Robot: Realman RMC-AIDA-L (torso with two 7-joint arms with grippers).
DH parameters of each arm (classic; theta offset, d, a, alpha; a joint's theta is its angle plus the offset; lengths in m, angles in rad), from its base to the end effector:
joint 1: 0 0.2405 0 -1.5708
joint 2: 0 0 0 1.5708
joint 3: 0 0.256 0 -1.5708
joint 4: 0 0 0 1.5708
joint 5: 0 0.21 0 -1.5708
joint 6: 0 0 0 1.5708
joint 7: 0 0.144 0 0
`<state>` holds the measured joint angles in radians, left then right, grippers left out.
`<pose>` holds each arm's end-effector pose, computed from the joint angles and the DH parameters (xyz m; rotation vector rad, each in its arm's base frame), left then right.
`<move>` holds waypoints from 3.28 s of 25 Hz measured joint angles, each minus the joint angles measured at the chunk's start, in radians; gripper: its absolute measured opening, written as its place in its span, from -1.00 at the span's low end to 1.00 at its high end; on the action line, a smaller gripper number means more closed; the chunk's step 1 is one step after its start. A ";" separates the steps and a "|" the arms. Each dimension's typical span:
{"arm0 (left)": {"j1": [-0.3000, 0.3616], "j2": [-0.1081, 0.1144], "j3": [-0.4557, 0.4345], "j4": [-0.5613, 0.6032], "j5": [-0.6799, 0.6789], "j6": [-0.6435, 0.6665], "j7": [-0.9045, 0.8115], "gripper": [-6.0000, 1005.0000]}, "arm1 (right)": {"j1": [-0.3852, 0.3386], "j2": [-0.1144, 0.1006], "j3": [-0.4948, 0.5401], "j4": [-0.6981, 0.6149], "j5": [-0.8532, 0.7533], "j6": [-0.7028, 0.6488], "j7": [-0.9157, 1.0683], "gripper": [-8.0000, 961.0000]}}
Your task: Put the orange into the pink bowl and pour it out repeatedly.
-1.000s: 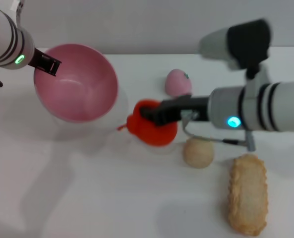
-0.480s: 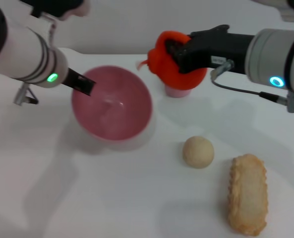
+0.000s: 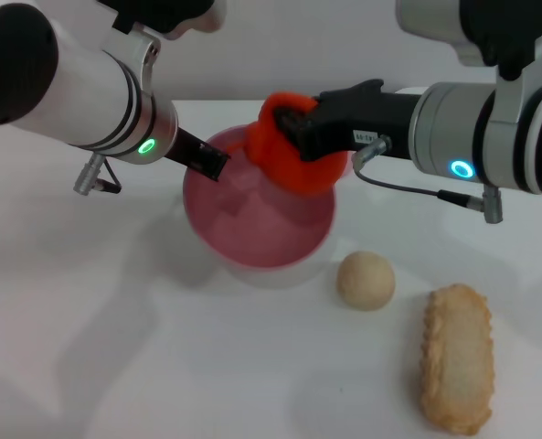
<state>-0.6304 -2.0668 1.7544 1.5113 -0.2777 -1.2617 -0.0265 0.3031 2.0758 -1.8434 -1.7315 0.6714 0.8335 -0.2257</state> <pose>-0.1165 0.3753 -0.0231 -2.2242 -0.8419 0.2846 0.0873 0.3277 -0.0299 -2.4085 0.7546 0.3774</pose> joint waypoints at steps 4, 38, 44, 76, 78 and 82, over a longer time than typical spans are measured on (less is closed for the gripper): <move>-0.006 0.001 0.000 0.000 -0.013 0.001 0.002 -0.90 | 0.009 0.000 0.000 0.024 0.004 -0.007 0.000 -0.59; -0.051 0.000 0.007 -0.179 -0.183 0.002 0.034 -0.82 | -0.233 0.007 -0.090 0.200 -0.010 -0.738 -0.331 0.22; -0.051 0.001 0.006 -0.191 -0.185 0.004 0.034 -0.79 | -0.230 0.007 -0.091 0.205 -0.010 -0.739 -0.330 0.22; -0.028 0.007 -0.021 -0.183 -0.041 0.345 0.070 0.17 | -0.230 0.005 -0.079 0.228 -0.001 -0.783 -0.326 0.23; 0.043 0.004 -0.015 -0.151 0.068 0.587 0.068 0.33 | -0.232 0.004 -0.071 0.223 -0.002 -0.796 -0.327 0.32; 0.172 0.002 -0.011 -0.174 0.108 1.022 0.060 0.58 | -0.243 0.003 -0.067 0.270 -0.008 -0.934 -0.331 0.67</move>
<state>-0.4583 -2.0647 1.7439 1.3369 -0.1702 -0.2397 0.0333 0.0600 2.0792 -1.9103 -1.4616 0.6631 -0.1002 -0.5569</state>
